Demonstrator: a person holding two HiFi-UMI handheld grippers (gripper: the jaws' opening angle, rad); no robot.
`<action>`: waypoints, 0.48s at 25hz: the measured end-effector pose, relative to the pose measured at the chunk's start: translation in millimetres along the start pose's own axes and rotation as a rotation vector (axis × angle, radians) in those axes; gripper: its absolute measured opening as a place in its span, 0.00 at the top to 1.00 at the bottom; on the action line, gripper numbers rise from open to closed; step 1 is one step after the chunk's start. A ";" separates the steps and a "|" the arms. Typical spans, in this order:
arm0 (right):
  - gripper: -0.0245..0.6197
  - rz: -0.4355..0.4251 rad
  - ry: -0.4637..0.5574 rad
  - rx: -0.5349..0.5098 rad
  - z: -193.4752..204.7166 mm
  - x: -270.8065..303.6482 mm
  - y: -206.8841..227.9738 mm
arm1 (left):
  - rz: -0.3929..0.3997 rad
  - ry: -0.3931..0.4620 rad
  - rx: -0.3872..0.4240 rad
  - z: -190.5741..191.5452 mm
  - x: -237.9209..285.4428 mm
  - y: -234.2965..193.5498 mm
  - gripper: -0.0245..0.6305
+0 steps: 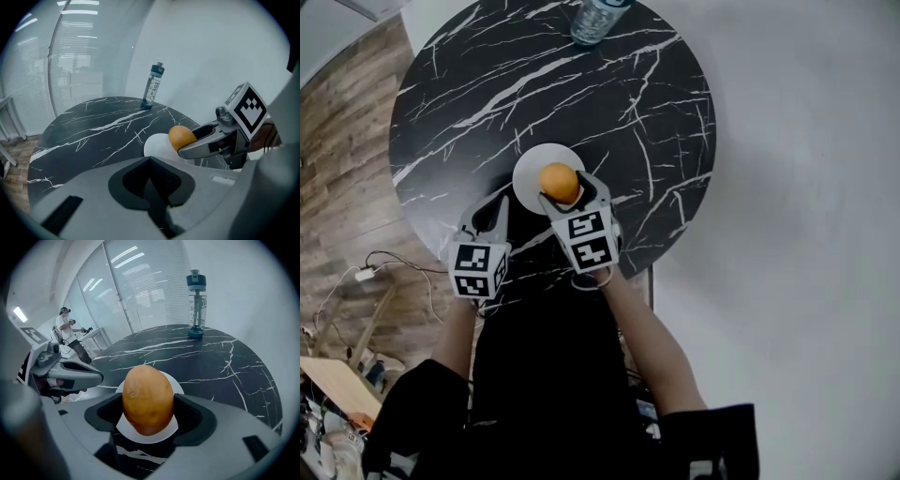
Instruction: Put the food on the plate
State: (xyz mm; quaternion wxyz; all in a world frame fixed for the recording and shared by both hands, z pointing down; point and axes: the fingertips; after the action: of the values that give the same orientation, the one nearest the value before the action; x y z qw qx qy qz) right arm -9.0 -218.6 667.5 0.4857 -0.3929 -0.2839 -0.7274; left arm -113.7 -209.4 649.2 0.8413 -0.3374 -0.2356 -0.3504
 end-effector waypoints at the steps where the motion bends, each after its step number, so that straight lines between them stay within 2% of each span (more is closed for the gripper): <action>1: 0.45 0.005 -0.001 -0.002 -0.1 1.0 -0.2 | 0.007 -0.004 0.006 0.5 0.3 1.1 0.96; 12: 0.45 0.022 -0.032 -0.013 0.1 10.0 2.4 | 0.011 -0.005 0.007 4.2 0.0 3.9 0.96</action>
State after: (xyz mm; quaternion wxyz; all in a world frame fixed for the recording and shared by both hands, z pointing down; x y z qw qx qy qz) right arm -9.0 -224.2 676.1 0.4866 -0.4108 -0.2826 -0.7174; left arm -111.4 -204.3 650.4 0.8438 -0.3367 -0.2372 -0.3441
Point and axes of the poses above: the fingertips, and each gripper's own axes: x forward along the fingers, y to its right, z out of its underside, and after that the axes turned 10 degrees about z, right-handed
